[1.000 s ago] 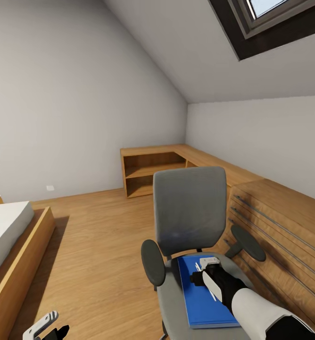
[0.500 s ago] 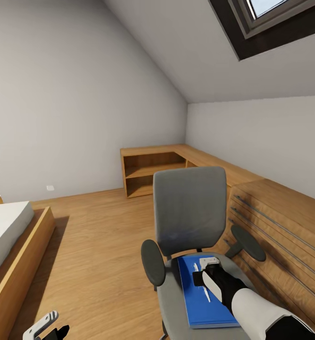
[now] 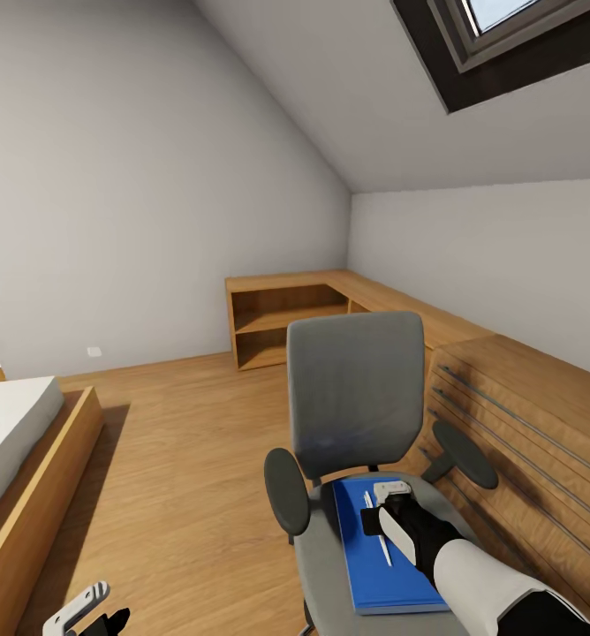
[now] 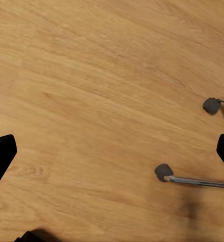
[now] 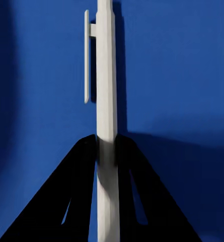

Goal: In the bedroom, organize the workspace by keeping the computer under the desk, ensuring the monitor is on the desk, placing the keyboard on the desk next to the monitor, placing the mouse on the desk next to the keyboard, moving the folder from the swivel chair onto the desk next to the mouse, stacking the notebook on top of the folder with the pen on top of the notebook, and positioning the swivel chair next to the desk.

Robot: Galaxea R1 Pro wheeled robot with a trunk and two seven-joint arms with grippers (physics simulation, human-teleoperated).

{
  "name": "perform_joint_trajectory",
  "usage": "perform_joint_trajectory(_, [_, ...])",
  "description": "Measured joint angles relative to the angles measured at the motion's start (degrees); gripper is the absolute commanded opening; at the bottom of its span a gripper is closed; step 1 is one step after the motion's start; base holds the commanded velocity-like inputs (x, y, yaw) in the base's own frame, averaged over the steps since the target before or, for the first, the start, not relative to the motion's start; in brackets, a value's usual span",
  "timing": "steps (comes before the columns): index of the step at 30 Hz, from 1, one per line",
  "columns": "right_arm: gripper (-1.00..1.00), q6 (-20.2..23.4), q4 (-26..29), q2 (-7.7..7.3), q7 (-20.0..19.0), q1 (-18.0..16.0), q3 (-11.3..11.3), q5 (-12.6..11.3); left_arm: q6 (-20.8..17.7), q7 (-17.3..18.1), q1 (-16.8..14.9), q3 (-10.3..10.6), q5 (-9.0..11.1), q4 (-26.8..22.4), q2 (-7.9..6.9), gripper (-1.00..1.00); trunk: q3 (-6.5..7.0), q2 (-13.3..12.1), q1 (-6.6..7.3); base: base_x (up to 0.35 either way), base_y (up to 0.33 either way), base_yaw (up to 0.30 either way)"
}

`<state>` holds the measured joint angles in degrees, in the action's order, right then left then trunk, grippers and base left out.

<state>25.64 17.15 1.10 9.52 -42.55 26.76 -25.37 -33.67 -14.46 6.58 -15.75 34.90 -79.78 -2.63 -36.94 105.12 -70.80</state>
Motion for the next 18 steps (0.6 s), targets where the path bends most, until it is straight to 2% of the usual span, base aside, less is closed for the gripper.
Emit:
perform_joint_trajectory(13, [-1.00,-0.01,0.01,0.00,0.09,0.00,-0.02,-0.05,0.09,-0.06,0.00,0.00,0.04,0.05,-0.05,1.00,0.00,0.00,0.00,0.000,0.000,0.000])
perform_joint_trajectory(18, [-1.00,-0.01,-0.45,-0.07,0.07,0.04,-0.04,-0.30,0.09,-0.09,0.00,0.00,0.09,0.07,-0.07,1.00,0.88,-2.00,1.09,0.000,0.000,0.000])
